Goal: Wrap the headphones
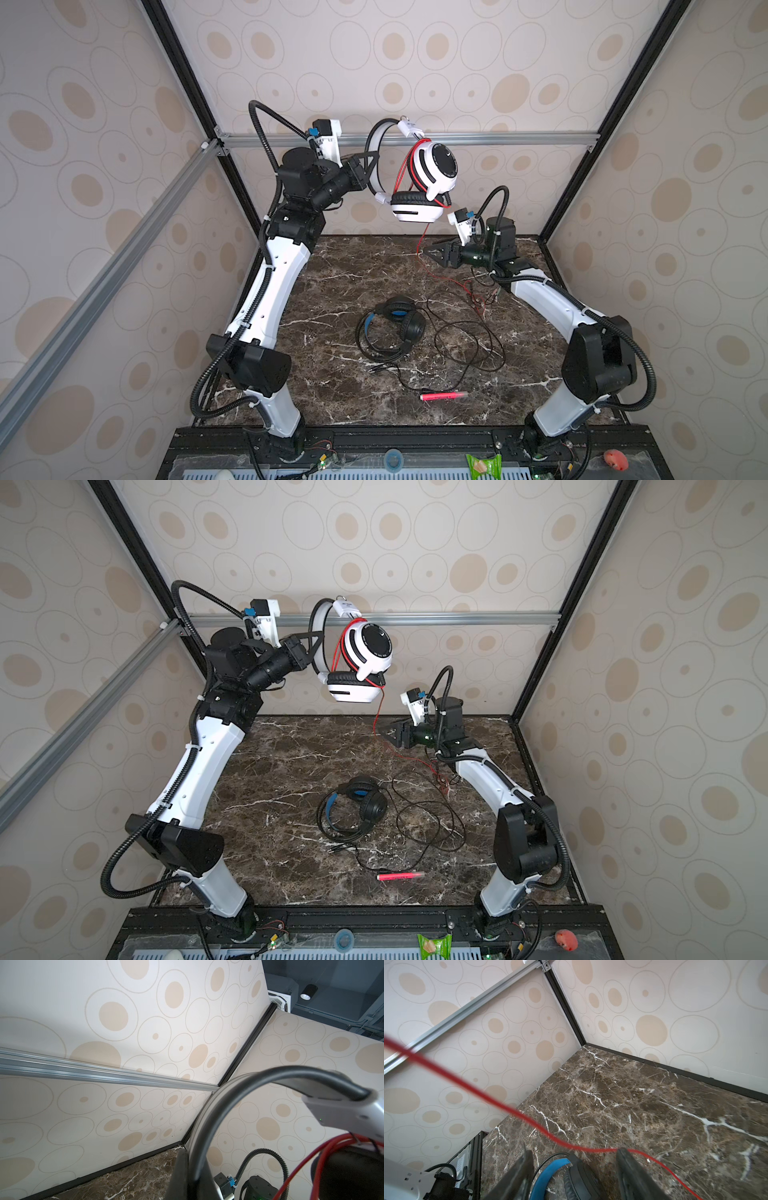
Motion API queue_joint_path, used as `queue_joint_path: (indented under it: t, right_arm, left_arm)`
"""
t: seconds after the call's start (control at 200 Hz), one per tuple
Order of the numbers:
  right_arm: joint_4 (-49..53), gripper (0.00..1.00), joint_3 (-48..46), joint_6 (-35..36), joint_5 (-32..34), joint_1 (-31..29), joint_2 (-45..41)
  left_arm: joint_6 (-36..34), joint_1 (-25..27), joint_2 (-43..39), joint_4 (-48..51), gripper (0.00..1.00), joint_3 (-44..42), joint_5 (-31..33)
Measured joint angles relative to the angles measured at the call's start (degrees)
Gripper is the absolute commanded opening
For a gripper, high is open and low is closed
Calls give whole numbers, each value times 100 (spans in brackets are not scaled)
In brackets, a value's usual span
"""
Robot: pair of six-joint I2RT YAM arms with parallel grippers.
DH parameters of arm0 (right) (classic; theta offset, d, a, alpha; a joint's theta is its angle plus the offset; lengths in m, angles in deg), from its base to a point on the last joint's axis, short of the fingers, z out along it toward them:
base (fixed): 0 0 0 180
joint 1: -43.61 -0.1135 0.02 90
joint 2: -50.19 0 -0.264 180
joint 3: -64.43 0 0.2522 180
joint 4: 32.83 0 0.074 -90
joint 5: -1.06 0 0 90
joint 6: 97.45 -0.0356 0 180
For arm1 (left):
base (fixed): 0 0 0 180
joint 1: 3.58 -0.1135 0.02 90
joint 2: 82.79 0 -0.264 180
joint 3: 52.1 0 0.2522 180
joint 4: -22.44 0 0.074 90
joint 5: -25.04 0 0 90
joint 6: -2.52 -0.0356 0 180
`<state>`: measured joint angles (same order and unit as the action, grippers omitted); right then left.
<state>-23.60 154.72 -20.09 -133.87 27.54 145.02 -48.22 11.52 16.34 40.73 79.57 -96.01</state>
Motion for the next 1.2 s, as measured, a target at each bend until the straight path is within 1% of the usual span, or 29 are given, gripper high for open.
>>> queue_joint_path:
  t: [0.18, 0.36, 0.52, 0.86, 1.055, 1.2]
  right_arm:
    - [72, 69, -74, 138, -28, -22, -186]
    - [177, 70, -37, 289, -28, -129, -151]
    - [50, 70, 243, 269, -15, -155, 197]
    - [-334, 70, 785, -2, -136, -184, 1335]
    - [-492, 69, 791, -96, -269, -192, 1414]
    - [-404, 69, 638, 120, -304, -136, 1311]
  left_arm:
    - [-22, 0, 0, 103, 0, 37, 7]
    - [-26, 0, 9, 120, 0, 52, 7]
    - [-24, 0, 9, 120, 0, 52, 7]
    - [-20, 0, 9, 116, 0, 52, 68]
    - [-15, 0, 9, 116, 0, 52, 94]
    - [-17, 0, 9, 129, 0, 52, 98]
